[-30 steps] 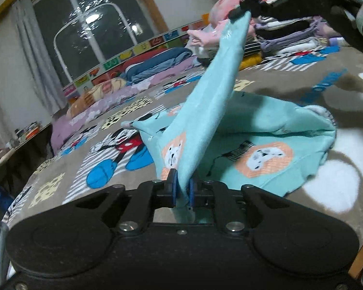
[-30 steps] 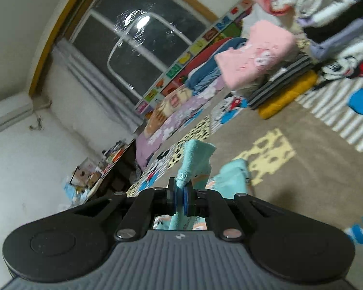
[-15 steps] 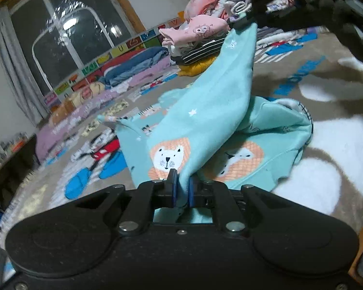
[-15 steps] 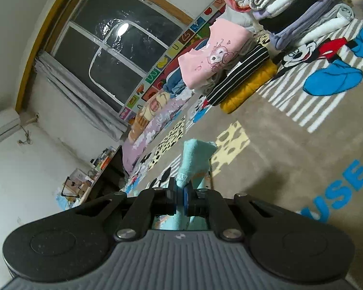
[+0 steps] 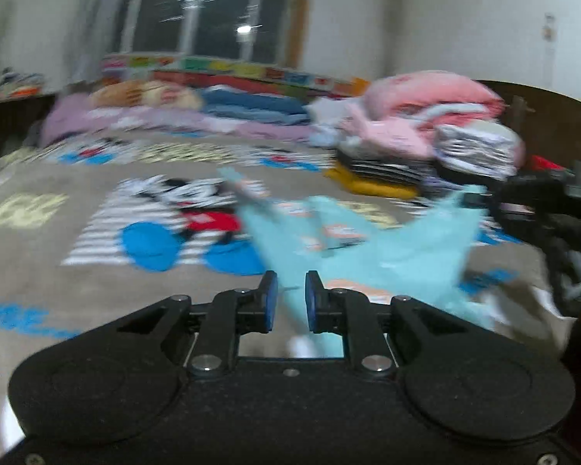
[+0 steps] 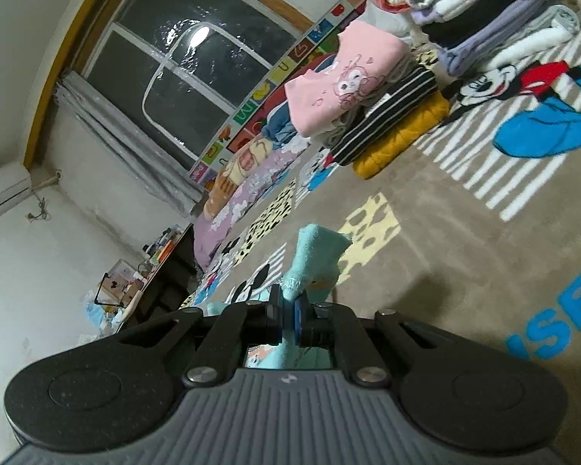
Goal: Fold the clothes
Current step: 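Fold the held edge with the right gripper over the garment while the left gripper opens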
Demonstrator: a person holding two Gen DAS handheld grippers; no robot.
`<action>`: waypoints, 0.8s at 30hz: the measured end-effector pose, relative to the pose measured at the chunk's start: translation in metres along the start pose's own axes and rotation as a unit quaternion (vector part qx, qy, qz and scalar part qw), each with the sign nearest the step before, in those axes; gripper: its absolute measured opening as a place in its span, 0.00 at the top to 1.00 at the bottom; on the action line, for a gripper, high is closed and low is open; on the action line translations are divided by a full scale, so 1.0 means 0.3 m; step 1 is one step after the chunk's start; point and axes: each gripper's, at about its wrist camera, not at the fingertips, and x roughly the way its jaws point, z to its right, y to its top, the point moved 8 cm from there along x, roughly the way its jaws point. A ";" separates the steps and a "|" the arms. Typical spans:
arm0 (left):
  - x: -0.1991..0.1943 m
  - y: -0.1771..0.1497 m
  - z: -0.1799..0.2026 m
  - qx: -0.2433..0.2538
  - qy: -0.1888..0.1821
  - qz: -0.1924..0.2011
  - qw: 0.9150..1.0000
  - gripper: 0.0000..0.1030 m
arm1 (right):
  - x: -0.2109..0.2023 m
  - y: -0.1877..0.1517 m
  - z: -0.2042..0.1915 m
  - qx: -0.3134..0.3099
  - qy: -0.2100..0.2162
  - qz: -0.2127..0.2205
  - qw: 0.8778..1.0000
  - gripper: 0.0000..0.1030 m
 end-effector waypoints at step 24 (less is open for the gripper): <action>0.095 -0.073 0.128 0.050 -0.064 -0.090 0.993 0.89 | -0.031 -0.107 0.149 0.036 0.032 -0.035 0.998 0.93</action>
